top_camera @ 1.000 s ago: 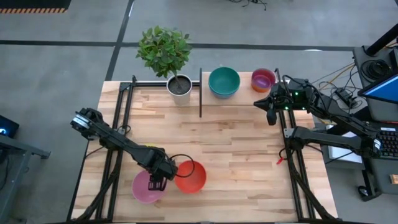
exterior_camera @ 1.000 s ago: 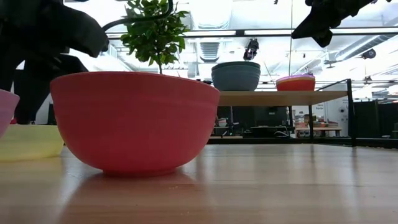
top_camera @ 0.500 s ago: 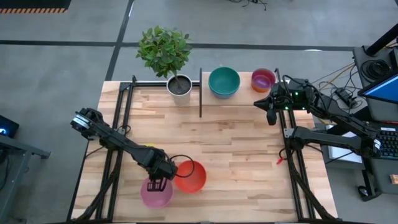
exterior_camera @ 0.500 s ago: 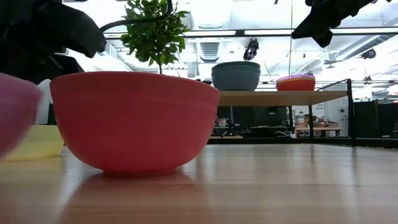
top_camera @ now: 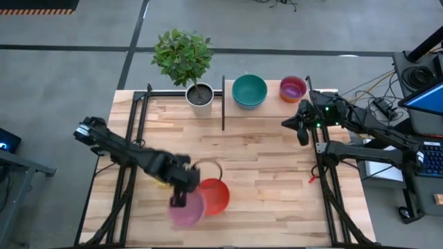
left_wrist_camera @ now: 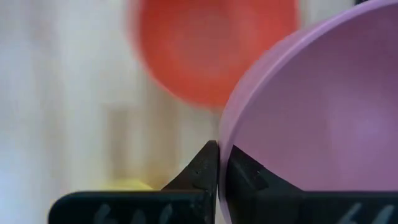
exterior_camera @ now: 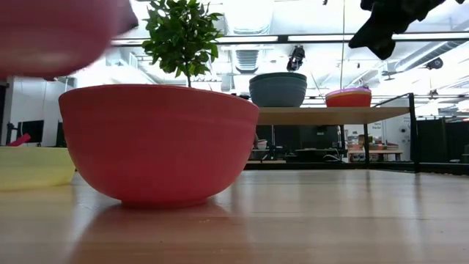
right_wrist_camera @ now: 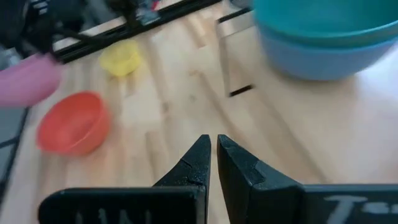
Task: Place and stack bowls onto a shelf
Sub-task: Stack the pink bowl on top of the green bowl on the shelf
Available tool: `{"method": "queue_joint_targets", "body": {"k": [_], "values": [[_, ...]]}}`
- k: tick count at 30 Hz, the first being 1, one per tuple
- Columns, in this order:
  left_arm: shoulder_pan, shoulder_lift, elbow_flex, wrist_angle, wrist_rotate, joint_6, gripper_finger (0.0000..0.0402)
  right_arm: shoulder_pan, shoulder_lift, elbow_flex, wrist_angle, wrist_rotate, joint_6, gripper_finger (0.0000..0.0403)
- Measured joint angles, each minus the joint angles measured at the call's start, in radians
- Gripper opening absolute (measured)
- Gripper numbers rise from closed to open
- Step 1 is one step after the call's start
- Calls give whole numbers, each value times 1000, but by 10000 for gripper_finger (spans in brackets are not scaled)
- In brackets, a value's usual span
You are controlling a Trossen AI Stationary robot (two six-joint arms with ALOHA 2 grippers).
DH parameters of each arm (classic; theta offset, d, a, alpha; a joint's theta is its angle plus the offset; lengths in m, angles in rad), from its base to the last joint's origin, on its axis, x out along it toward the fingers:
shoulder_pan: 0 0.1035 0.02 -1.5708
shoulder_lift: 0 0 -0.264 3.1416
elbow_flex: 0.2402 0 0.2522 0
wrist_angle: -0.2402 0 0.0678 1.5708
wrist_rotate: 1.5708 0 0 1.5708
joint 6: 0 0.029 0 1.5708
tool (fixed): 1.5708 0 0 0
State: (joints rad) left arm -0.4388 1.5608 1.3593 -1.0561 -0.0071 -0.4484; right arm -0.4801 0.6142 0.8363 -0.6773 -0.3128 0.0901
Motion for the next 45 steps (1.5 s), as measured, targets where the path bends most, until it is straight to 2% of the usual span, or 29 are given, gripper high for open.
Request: {"method": "queue_joint_targets", "body": {"k": [4, 8, 11, 18, 21, 25, 29, 33, 38, 45], "values": [[88, -6, 143, -16, -183, -10, 0, 68, -17, -43, 14, -9, 18, 18], [212, 1, 261, 28, -261, 14, 0, 135, -34, -85, 33, -2, 16, 18], [311, 10, 320, 61, -258, 65, 0, 194, -44, -99, 87, -2, -17, 18], [488, 50, 393, 71, -129, 103, 0, 360, -19, -99, 271, 13, -137, 18], [526, 75, 389, 71, -84, 73, 0, 421, 22, -83, 286, 106, -175, 18], [539, 116, 385, 86, -86, 81, 0, 465, 78, -67, 289, 258, -181, 18], [564, 148, 426, 114, -92, 111, 0, 476, 96, -57, 291, 269, -181, 18], [612, 184, 529, 114, -126, 158, 0, 485, 83, -57, 286, 261, -157, 18], [663, 260, 703, 113, -246, 228, 0, 490, 64, -56, 260, 261, -140, 18], [740, 432, 996, 30, -256, 317, 0, 491, 61, -56, 216, 261, -90, 18]]}}
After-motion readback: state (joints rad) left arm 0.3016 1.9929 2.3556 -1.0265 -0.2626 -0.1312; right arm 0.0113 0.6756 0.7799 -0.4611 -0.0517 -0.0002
